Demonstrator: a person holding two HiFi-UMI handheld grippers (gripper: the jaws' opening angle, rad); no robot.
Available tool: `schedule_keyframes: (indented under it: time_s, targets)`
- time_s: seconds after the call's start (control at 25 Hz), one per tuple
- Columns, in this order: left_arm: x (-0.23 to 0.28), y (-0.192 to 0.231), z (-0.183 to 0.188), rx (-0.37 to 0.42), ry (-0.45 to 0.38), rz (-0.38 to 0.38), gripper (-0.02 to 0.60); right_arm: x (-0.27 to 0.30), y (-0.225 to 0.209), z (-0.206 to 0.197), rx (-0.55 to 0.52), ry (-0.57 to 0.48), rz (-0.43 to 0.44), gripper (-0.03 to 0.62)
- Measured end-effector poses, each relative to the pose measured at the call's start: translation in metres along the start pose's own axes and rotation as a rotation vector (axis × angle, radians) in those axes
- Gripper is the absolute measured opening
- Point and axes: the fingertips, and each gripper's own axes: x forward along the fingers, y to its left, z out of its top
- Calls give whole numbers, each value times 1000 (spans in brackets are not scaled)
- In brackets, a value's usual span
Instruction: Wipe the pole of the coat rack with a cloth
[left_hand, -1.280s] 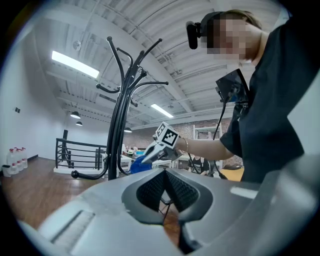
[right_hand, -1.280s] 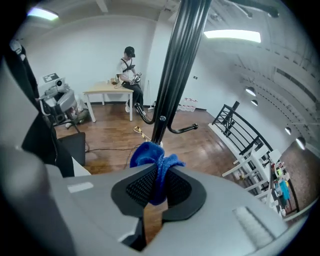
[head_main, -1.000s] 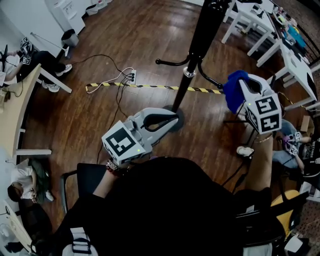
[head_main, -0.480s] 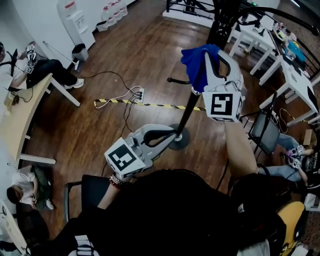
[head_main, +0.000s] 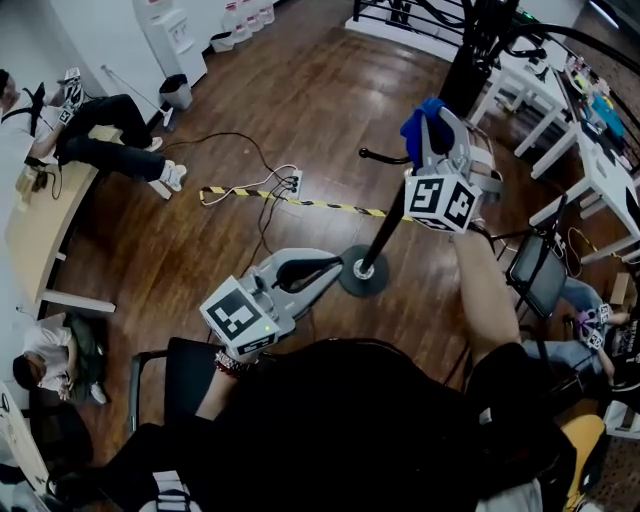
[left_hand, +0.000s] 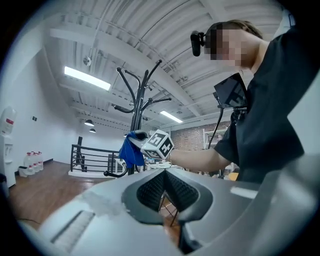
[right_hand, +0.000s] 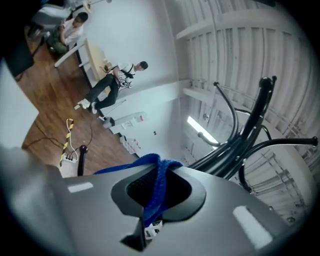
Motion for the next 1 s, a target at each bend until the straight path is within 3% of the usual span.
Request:
schedule_keyframes:
  time_s: [0.12,0.32,0.76,1.0]
  targets:
    - [-5,4,3,-7,-12,12,6,7,38,-10,-57,44,73,23]
    - [-5,0,-5,-3,39,8,6,11,87,-34,-147,137,169,23]
    - [-13,1,-9,6,69,19,6,23,134,-53,-38,286,243,23]
    - [-18,1,-13,7,74,43,6,23,144,-51,133,336,273,21]
